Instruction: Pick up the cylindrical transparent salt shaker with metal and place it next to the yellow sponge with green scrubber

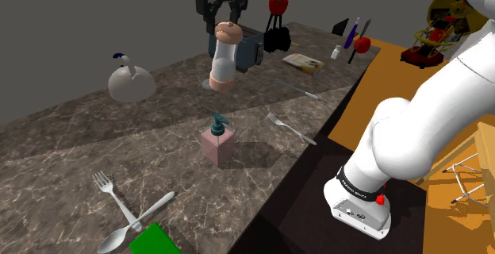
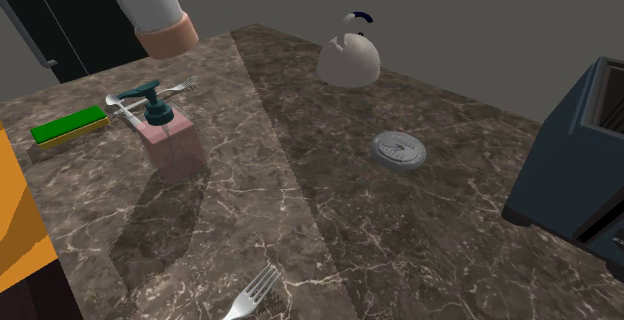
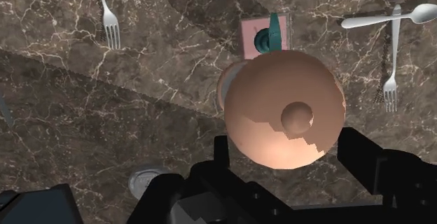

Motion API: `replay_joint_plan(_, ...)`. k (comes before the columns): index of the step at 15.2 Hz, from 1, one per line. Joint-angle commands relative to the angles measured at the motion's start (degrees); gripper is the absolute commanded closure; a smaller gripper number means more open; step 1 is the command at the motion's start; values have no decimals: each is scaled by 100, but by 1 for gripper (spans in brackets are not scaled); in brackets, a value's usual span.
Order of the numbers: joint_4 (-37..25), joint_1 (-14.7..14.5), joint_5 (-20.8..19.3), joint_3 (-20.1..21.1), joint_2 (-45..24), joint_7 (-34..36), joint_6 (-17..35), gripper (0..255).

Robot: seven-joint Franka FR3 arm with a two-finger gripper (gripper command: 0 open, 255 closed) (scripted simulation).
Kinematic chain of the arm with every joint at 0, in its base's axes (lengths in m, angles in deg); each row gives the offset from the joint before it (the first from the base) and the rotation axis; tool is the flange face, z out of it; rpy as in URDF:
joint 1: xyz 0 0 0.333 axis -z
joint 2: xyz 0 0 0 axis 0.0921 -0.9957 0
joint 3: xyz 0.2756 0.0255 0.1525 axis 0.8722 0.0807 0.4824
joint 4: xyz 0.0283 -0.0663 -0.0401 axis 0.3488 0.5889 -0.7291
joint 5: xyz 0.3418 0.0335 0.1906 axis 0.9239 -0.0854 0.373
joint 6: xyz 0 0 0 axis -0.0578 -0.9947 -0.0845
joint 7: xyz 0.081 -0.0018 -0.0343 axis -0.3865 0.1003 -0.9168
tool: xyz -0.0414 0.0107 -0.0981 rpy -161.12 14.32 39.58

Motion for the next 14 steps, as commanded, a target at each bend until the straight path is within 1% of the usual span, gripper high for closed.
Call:
replay_joint_plan(1, 151, -99, 46, 155, 181, 254, -26, 255)
replay_joint_plan(7, 408, -393, 212, 668, 507, 1030, -76, 255)
replay_joint_plan(14, 410, -718, 404, 1332, 618, 1991, -147, 255)
